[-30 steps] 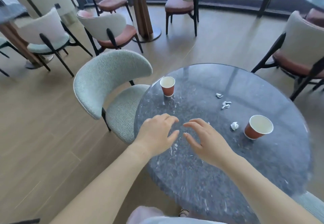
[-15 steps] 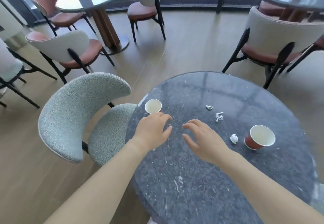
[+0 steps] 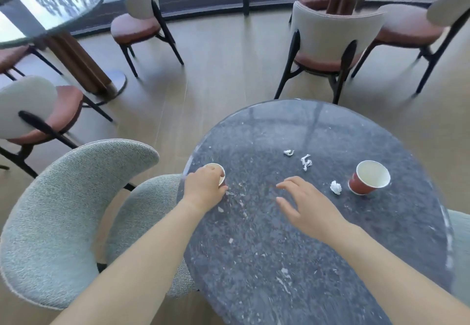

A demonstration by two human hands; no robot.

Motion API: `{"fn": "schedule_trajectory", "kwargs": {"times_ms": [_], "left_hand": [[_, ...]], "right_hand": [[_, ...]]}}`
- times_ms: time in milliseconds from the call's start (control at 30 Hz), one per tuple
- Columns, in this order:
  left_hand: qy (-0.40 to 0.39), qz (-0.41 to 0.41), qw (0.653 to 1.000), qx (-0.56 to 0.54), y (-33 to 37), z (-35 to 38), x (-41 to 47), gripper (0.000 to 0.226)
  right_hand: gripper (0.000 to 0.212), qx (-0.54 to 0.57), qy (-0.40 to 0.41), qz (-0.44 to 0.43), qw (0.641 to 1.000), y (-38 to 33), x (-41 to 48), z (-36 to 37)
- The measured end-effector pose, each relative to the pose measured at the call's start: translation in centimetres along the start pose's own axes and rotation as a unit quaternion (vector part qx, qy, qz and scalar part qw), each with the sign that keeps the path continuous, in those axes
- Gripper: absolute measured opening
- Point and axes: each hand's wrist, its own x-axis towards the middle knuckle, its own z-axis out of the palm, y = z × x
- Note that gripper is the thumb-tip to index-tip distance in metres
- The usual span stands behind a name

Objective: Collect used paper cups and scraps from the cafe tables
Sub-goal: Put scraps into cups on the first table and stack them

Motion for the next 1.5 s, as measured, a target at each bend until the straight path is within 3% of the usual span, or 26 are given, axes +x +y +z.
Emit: {"fn": "schedule_trajectory", "kwargs": {"times_ms": [167,333,467,867,1100,1300,1500], "left_hand": [[-0.041,0.019,0.998,0.053,-0.4,1.3,1.0,0.01],[-0.066,0.043,0.992,0.096,0.0,2.3,1.7,0.034],[-0.08,0.045,0.993,0.07,0.2,2.9,2.0,0.043],[-0.003,0.207,0.978,-0.021,9.8,3.1,0.8,0.043],[0.001,0.234,0.972,-0.01,15.4,3.5,0.7,0.041],[-0.04,0.239,0.968,0.067,17.0,4.7,0.7,0.04],[-0.056,0.196,0.977,0.055,17.5,5.8,-0.3,0.038]], "right_hand": [[0.034,0.01,0.02,0.043,0.999,0.1,-0.6,0.8],[0.034,0.024,0.03,0.074,0.997,0.3,-1.4,1.2],[0.033,0.025,0.039,0.083,0.995,1.0,-2.0,1.2],[0.024,0.009,0.13,0.131,0.983,6.0,-4.5,-0.5],[0.022,-0.018,0.177,0.16,0.971,12.2,-5.3,-3.0],[0.036,-0.088,0.108,0.158,0.978,16.3,-4.2,-3.3],[0.026,-0.155,0.044,0.166,0.973,18.4,-3.2,-3.1]]}}
